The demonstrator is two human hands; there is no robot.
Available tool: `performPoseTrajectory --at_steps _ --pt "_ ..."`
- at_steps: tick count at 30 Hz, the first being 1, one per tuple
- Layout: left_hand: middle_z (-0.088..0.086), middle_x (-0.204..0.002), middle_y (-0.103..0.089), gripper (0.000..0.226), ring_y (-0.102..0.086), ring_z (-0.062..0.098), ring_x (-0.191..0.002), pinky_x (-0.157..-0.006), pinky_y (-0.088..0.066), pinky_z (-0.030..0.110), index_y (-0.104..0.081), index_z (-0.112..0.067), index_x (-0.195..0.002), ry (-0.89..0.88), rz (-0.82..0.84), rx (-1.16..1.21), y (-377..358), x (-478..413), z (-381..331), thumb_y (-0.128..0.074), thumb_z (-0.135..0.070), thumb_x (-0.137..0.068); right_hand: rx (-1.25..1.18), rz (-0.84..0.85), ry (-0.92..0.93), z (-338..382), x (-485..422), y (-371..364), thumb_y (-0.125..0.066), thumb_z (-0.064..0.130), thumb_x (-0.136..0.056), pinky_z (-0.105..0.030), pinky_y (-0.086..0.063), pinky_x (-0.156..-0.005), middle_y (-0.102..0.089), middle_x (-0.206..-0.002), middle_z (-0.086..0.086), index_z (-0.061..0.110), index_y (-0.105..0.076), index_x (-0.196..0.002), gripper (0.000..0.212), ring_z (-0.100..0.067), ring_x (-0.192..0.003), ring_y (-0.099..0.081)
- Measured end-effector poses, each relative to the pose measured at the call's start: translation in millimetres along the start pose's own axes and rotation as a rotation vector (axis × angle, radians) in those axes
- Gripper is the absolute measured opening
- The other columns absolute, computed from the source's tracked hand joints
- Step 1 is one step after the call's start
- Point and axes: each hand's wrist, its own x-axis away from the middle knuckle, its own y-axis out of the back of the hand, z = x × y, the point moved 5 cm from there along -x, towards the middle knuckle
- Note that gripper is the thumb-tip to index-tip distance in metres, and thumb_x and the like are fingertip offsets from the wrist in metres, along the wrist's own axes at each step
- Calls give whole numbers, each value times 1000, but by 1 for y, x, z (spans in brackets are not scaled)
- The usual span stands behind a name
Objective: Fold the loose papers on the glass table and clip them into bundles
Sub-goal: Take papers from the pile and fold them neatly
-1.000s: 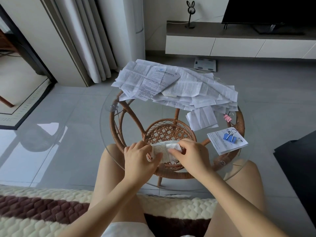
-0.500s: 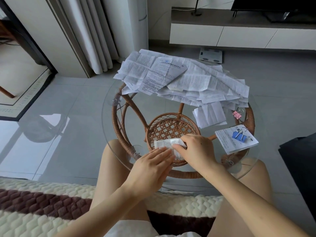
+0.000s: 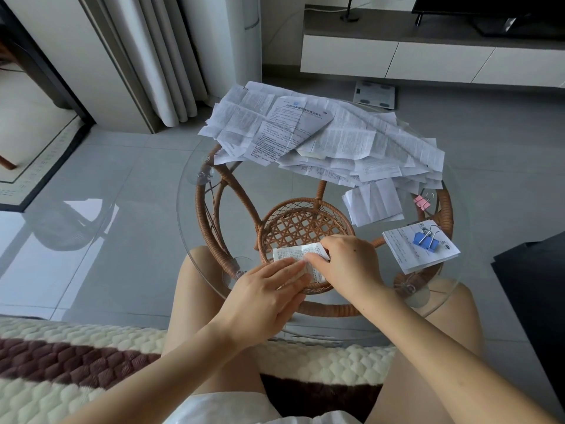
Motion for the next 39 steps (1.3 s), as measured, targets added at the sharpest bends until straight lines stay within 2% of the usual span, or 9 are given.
performPoseTrajectory --at_steps 5,11,14,20,27,33,35,37,39 --pt "5 -128 -62 31 -55 23 -122 -103 -40 30 -68 -20 -119 52 6 -15 -1 4 4 -50 -29 -95 2 22 5 2 0 -3 -87 27 -64 -10 -3 -47 -34 -44 8 22 -41 -51 48 1 -38 -14" --pt "6 -140 -50 37 -38 25 -137 -113 -26 48 -59 -36 -128 169 119 -54 -2 8 9 -36 -41 -99 -24 -1 12 4 6 -5 -66 32 -85 -17 -22 -49 -57 -77 2 15 -60 -81 19 -16 -58 -51" --pt "2 -142 -48 38 -36 22 -138 -112 -17 53 -58 -40 -127 181 149 -61 0 9 8 -34 -42 -97 -42 -56 -37 5 25 -9 -70 35 -79 -30 -45 -66 -60 -98 -3 14 -58 -114 43 -22 -80 -61" --pt "-3 -144 -44 36 -34 18 -139 -112 -20 59 -54 -46 -127 161 181 -9 2 10 13 -36 -49 -96 63 -129 -144 -13 42 -10 -73 51 -72 -35 -47 -69 -60 -94 -6 20 -52 -131 70 -23 -83 -58" --pt "-10 -137 -50 41 -39 10 -133 -112 -16 51 -67 -45 -110 106 131 -21 14 17 29 -29 -55 -97 -11 -136 -55 -22 38 -4 -82 44 -66 -28 -38 -62 -58 -84 -2 23 -57 -129 71 -21 -73 -58" --pt "-14 -108 -69 30 -63 9 -101 -95 -37 43 -74 -36 -72 217 35 42 29 -14 32 -53 -55 -82 -82 197 -138 -32 24 -5 -61 46 -86 -31 -40 -93 -53 -118 3 35 -27 -147 70 -16 -111 -48" --pt "-9 -114 -65 21 -58 15 -106 -93 -36 35 -73 -30 -90 311 109 48 28 -33 31 -70 -47 -77 -117 229 -134 -29 16 -3 -66 42 -84 -31 -42 -93 -55 -120 4 35 -37 -142 66 -16 -111 -50" --pt "-3 -124 -56 54 -51 18 -112 -96 -41 33 -58 -23 -123 419 305 35 21 -45 29 -76 -40 -76 -130 280 -122 -25 10 -3 -72 37 -80 -30 -42 -91 -55 -121 4 34 -47 -134 60 -16 -112 -51" --pt "2 -122 -55 70 -53 20 -108 -94 -47 34 -43 -18 -133 485 503 17 17 -55 32 -76 -38 -76 -151 337 -127 -23 5 -4 -75 32 -77 -32 -45 -92 -53 -121 4 31 -53 -124 53 -16 -111 -50"
